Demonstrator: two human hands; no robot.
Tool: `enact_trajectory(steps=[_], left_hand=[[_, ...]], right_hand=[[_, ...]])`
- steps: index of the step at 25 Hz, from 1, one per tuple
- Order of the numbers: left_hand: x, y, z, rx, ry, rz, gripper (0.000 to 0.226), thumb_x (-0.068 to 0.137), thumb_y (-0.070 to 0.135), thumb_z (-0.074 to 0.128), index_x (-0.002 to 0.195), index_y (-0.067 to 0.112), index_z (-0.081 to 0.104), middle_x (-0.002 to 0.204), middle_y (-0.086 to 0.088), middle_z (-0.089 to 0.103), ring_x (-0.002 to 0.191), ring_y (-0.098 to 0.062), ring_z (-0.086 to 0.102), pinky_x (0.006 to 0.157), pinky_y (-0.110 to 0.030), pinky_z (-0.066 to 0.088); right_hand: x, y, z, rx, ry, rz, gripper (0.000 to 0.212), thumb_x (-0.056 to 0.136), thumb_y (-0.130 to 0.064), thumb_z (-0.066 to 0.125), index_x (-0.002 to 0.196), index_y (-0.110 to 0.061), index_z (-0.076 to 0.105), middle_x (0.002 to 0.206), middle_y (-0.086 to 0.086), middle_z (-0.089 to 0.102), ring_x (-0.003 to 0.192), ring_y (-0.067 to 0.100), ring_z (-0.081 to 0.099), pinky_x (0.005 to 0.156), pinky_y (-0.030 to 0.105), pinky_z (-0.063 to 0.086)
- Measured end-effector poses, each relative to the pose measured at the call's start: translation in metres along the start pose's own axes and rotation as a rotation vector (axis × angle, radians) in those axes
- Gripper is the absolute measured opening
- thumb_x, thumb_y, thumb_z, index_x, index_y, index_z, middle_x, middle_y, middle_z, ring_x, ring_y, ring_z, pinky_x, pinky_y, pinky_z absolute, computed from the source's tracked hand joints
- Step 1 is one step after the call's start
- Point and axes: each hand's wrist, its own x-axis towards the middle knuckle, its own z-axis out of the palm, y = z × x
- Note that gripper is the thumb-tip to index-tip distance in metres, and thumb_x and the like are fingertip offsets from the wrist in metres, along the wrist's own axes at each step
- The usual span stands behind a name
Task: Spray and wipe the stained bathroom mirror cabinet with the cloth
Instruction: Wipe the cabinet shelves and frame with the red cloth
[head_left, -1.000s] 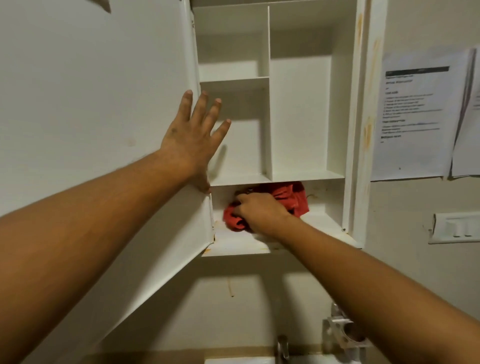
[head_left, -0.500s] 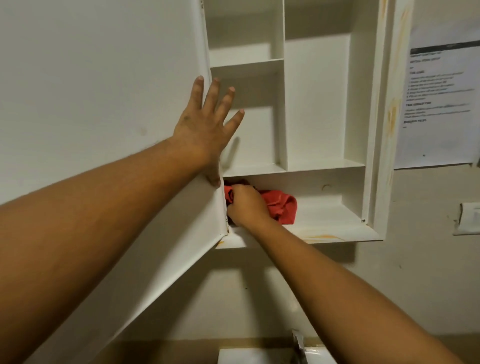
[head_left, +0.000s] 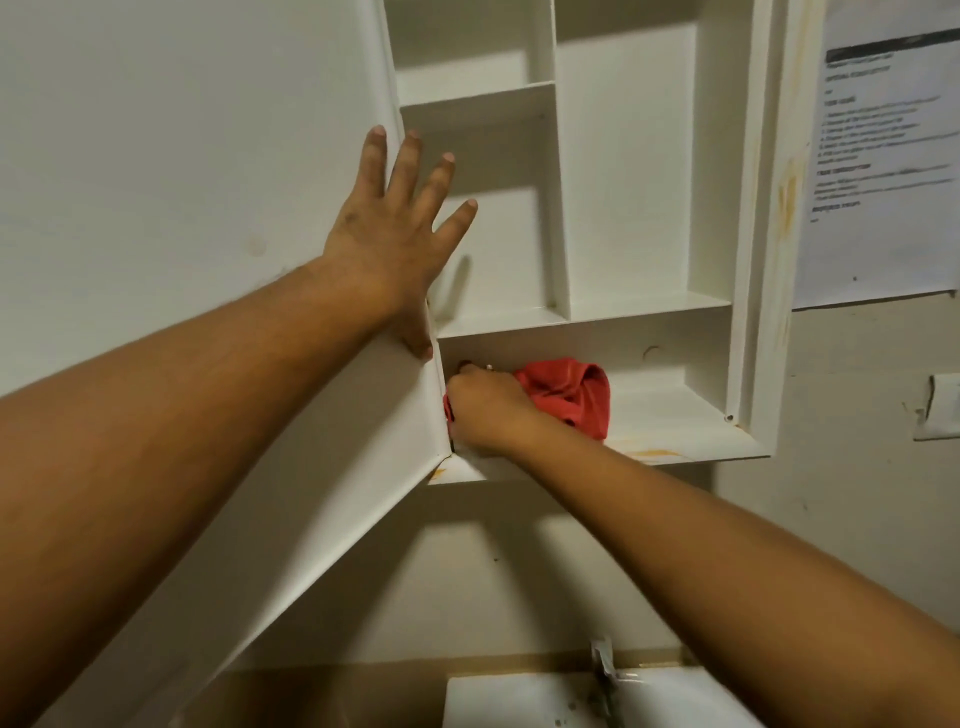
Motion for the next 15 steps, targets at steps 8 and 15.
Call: enact_trajectory(steps=[8,15], left_hand=[[0.0,0.001,0.002,0.025,0.004,0.014,0.156,0.046,0.105,0.051,0.162,0.023,-0.014,0.168,-0.022,-0.015,0.153,-0.052,-0.013,0.121,-0.07,0.002],[-0.001,0.002,-0.006,0.027,-0.013,0.006,0.155,0.046,0.106,0.049,0.162,0.024,-0.014,0.169,-0.021,-0.015,0.154,-0.05,-0.014,0.121,-0.069,0.002]], right_hand=[[-0.005,0.043,-0.018,-0.157,-0.037,0.02,0.014,0.09,-0.026,0.065,0.084,-0.018,0.055,0.095,0.003,0.057,0.089,0.032,0.064,0.071,0.035,0.043],[-0.019,0.039,-0.019,0.044,-0.093,-0.06,0.008,0.089,-0.016,0.059,0.094,-0.015,0.065,0.099,0.005,0.061,0.096,0.032,0.064,0.074,0.035,0.046]])
